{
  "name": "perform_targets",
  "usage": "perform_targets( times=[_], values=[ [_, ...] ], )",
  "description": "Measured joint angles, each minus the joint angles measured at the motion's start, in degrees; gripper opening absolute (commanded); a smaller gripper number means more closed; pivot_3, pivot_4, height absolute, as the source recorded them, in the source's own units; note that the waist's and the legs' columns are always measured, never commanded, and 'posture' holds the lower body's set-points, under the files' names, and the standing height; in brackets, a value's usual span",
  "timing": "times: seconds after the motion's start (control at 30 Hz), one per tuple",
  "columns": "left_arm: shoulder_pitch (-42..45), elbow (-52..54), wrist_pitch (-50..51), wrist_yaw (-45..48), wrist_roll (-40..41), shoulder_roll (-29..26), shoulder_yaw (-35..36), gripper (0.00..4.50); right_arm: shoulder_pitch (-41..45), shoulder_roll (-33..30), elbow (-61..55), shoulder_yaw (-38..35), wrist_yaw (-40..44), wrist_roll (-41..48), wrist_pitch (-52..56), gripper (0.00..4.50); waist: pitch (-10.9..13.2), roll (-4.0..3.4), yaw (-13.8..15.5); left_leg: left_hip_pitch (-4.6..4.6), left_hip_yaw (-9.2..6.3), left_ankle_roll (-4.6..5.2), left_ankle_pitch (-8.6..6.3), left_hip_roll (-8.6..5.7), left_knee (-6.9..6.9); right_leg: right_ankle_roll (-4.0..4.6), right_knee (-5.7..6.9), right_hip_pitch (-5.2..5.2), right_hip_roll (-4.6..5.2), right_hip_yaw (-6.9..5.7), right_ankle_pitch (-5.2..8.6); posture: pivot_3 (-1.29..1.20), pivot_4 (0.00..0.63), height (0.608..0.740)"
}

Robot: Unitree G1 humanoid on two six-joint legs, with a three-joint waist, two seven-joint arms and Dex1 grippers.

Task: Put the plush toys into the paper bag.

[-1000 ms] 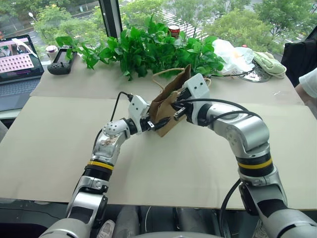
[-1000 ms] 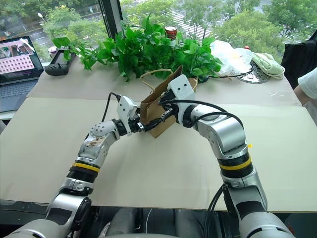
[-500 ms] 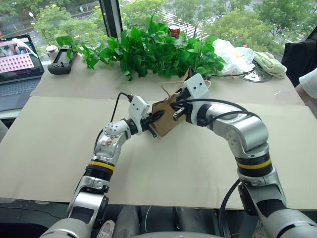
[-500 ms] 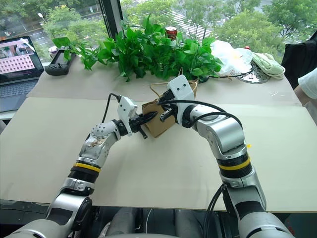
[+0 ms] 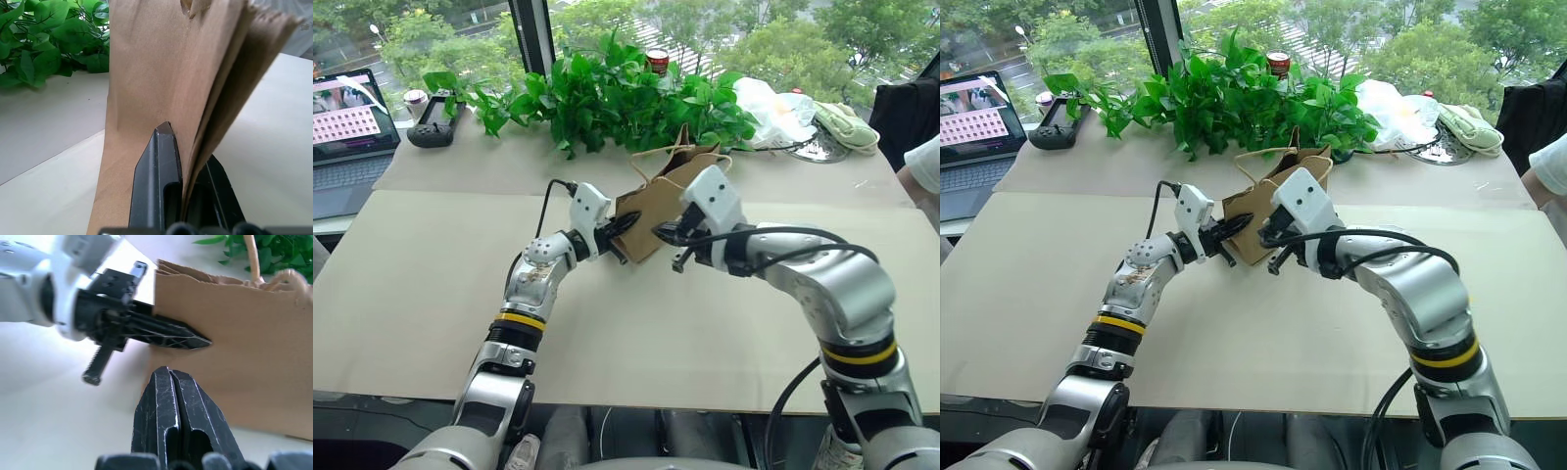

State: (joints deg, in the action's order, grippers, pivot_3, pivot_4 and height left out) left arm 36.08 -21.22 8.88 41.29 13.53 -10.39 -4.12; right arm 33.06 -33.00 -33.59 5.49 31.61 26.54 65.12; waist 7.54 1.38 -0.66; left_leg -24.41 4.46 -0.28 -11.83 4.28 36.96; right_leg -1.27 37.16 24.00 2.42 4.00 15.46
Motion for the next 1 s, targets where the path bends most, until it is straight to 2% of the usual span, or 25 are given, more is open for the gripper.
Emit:
perform_targets(
  times=[0.13,0.27,0.53,0.63,0.8,1.0],
  values=[
    [-0.27,0.35,0.51,2.09,1.64,-2.03,1.85,0.01,-7.35,-4.25,-1.05,-13.46,9.36,8.59,-4.06,0.00,0.01,0.01,0.18,-0.01,-0.06,0.00,0.00,-0.08,0.00,-0.01,-0.04,-0.04,0.04,0.00,0.00,0.00,0.150,0.713],
    [-1.06,1.70,1.62,8.01,3.85,-7.55,3.16,0.01,-10.68,-11.55,-0.48,-20.46,17.25,11.63,-8.09,0.00,0.01,0.01,-0.36,0.15,-0.11,0.00,0.00,-0.07,-0.06,0.00,-0.02,-0.09,-0.02,0.03,0.00,0.00,0.150,0.713],
    [-2.60,8.20,5.14,27.95,11.21,-22.72,5.55,0.01,-11.19,-14.50,2.76,-21.08,22.29,15.16,-12.61,0.00,0.01,0.00,-0.26,0.19,-0.50,-0.01,0.01,-0.23,-0.03,0.01,-0.01,-0.18,-0.12,0.03,0.00,0.00,0.150,0.713],
    [-3.15,9.26,6.18,34.90,12.98,-25.79,5.41,0.01,-11.07,-15.41,4.15,-21.00,23.09,15.29,-13.94,0.00,0.02,0.00,0.27,0.15,-0.52,-0.01,0.01,-0.30,0.00,-0.01,-0.03,-0.21,-0.04,0.01,0.01,0.00,0.150,0.713],
    [-3.97,9.15,5.11,42.97,13.17,-28.13,3.22,0.01,-10.20,-17.34,6.09,-19.50,23.26,14.85,-14.57,0.00,0.02,0.00,0.37,0.17,-0.52,0.00,0.01,-0.30,0.00,0.00,-0.04,-0.23,-0.03,0.02,0.01,0.00,0.150,0.713],
    [-3.41,5.76,1.17,47.15,11.17,-26.04,0.11,0.01,-9.58,-17.43,7.80,-19.21,21.99,14.84,-14.60,0.00,0.02,0.00,0.48,0.14,-0.54,0.00,0.01,-0.31,0.04,0.00,-0.02,-0.23,-0.04,0.01,0.01,0.00,0.150,0.713]
  ],
)
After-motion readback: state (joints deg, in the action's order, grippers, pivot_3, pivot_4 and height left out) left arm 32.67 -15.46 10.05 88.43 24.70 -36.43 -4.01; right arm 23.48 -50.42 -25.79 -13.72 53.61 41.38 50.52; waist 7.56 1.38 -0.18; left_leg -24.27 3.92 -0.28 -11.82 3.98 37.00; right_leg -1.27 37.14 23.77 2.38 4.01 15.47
